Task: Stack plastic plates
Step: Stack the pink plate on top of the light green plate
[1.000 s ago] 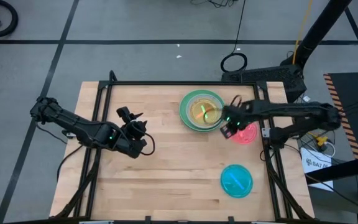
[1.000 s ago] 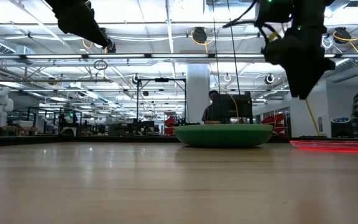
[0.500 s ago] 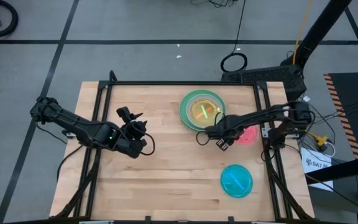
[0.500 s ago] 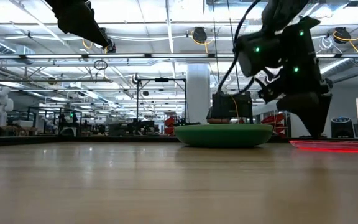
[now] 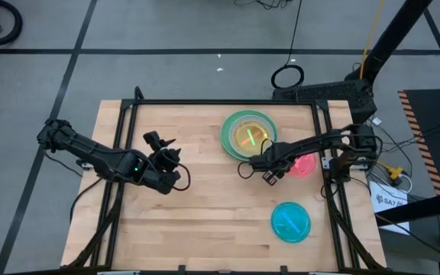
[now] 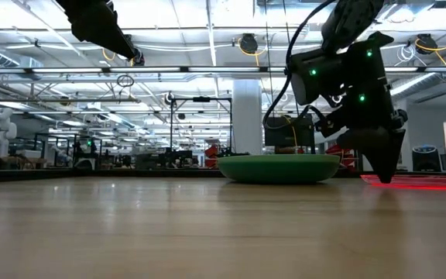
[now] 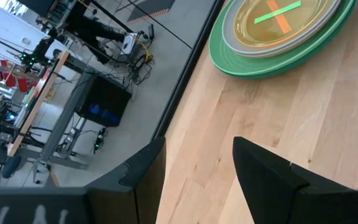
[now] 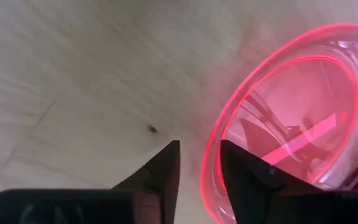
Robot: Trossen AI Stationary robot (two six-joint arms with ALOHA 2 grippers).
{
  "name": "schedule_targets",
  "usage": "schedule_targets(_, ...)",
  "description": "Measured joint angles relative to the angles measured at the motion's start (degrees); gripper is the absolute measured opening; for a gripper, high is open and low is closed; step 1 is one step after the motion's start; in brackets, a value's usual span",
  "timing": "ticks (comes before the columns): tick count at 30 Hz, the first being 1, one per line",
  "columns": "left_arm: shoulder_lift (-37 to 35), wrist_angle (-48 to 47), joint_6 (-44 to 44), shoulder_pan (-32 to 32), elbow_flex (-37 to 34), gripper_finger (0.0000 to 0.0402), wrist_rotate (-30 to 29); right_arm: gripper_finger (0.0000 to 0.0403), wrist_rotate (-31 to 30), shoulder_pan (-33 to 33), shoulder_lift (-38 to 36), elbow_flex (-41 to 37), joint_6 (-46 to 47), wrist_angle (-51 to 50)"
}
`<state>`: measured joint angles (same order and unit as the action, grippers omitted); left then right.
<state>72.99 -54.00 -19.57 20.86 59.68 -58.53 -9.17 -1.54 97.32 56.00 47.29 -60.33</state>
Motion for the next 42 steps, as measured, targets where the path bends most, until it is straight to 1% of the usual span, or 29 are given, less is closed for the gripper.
schedule_targets(5, 0.0, 0.0, 0.0, 0.0, 0.0, 0.0193, 0.0, 0.0077, -0.1, 0.0, -0.3, -2.9, 1.3, 3.6)
schedule_targets(15, 0.0, 0.0, 0.0, 0.0, 0.0, 0.0193, 0.1, 0.0005, 0.0, 0.0, -0.4, -3.7, 1.2, 3.0)
schedule_targets(20, 0.0, 0.0, 0.0, 0.0, 0.0, 0.0193, 0.1, 0.0006, 0.0, 0.0, -0.4, -3.7, 1.3, 1.2)
schedule_targets(30, 0.0, 0.0, 0.0, 0.0, 0.0, 0.0193, 0.1, 0.0001, -1.8, 0.4, -0.4, 1.4, 0.0, -9.3)
schedule_targets(33, 0.0, 0.0, 0.0, 0.0, 0.0, 0.0193, 0.1, 0.0001, -3.4, 0.9, -0.4, 3.8, -0.2, -12.9)
schedule_targets(39, 0.0, 0.0, 0.0, 0.0, 0.0, 0.0193, 0.1, 0.0001, -9.3, 1.3, -0.4, 10.6, 0.2, -22.4)
schedule_targets(42, 0.0, 0.0, 0.0, 0.0, 0.0, 0.0193, 0.1, 0.0001, -12.9, 1.3, -0.4, 14.4, -0.1, -25.5)
